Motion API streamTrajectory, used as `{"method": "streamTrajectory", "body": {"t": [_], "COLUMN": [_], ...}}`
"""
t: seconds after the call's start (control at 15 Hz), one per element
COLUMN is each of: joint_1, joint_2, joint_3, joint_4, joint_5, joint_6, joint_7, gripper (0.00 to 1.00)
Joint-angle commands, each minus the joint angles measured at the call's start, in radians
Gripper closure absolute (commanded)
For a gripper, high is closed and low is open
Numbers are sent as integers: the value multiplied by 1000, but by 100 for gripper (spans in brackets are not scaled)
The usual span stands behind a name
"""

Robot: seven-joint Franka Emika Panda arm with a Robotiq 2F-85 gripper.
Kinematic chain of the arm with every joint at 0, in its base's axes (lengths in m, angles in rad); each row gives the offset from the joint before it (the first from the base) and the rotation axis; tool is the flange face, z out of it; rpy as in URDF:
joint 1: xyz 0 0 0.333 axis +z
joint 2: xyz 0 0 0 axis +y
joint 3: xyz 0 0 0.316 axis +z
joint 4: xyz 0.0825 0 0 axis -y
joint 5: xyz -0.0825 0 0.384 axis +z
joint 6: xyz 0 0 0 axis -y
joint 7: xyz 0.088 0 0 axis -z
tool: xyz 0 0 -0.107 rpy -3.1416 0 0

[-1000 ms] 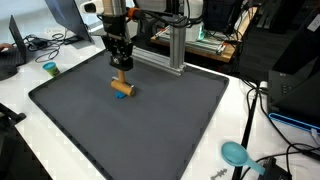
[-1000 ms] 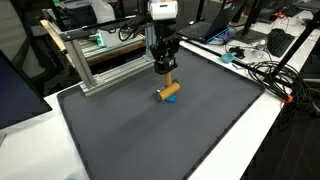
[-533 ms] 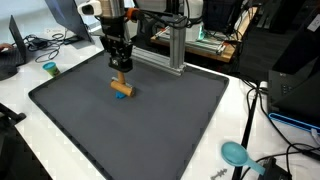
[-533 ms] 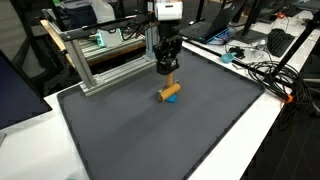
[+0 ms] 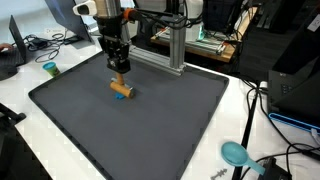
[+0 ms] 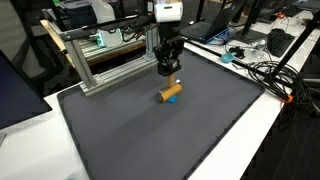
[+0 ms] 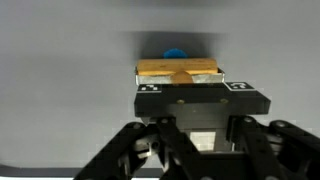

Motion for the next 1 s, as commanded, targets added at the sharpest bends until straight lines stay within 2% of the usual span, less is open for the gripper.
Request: {"method": "streamTrajectory", "body": {"t": [0.0, 0.27, 0.6, 0.93], "joint_1": [-28, -38, -18, -58], "joint_2": [86, 91, 112, -78], "joint_3": [29, 30, 8, 21], "joint_4": [38, 38, 38, -105], "joint_5": [116, 168, 131, 154], "joint_6": [46, 74, 143, 288], "joint_7": [-27, -25, 48, -11], "gripper": [78, 78, 78, 78]}}
